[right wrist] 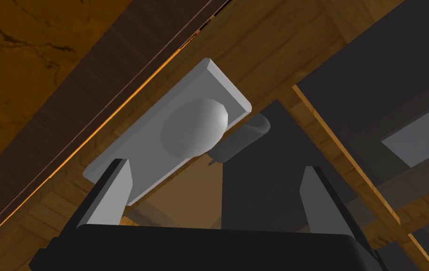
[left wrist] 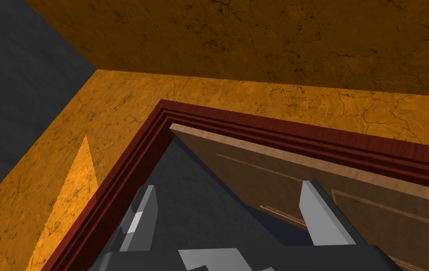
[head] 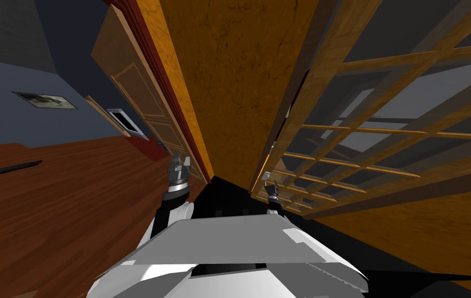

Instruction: Pull the door open

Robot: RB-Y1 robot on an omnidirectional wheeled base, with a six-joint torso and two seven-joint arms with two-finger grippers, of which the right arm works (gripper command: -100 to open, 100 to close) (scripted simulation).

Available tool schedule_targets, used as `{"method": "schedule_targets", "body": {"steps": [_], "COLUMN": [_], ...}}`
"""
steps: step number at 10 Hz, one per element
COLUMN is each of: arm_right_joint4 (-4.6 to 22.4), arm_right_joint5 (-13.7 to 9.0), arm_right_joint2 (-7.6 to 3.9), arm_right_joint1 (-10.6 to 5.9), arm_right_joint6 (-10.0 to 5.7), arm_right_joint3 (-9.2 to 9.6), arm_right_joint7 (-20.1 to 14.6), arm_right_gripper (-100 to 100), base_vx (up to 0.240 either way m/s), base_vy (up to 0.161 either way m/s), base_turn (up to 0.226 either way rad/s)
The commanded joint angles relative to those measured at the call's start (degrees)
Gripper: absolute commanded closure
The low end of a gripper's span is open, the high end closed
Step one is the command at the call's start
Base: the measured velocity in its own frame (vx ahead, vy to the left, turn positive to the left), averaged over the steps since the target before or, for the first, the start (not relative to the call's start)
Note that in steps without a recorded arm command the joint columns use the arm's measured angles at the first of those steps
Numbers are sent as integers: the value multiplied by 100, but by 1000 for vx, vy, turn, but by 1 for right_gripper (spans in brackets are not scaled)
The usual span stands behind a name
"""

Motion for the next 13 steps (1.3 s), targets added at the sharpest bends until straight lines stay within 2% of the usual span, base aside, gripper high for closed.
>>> {"method": "schedule_targets", "body": {"steps": [1,2,4,5,6,7,9,10,12,13], "arm_right_joint4": [-43,-43,-110,-110,-144,-144,-207,-207,-265,-265], "arm_right_joint5": [-143,-143,-384,-384,-502,-502,-726,-726,-930,-930], "arm_right_joint2": [34,34,88,88,114,114,164,164,210,210], "arm_right_joint1": [-8,-8,-25,-25,-33,-33,-49,-49,-64,-64], "arm_right_joint6": [39,39,100,100,129,129,186,186,237,237], "arm_right_joint3": [55,55,147,147,193,193,279,279,357,357], "arm_right_joint7": [-286,-315,-698,-783,-986,-1017,-1395,-1479,-1840,-1925], "arm_right_gripper": [-100,-100,-100,-100,-100,-100,-100,-100,-100,-100], "base_vx": [-61,-47,-66,-59,-60,-45,-66,-56,-60,-52], "base_vy": [-9,-7,-11,-11,-16,-13,-17,-8,-10,-6], "base_turn": [42,21,57,24,35,27,52,27,47,21]}}
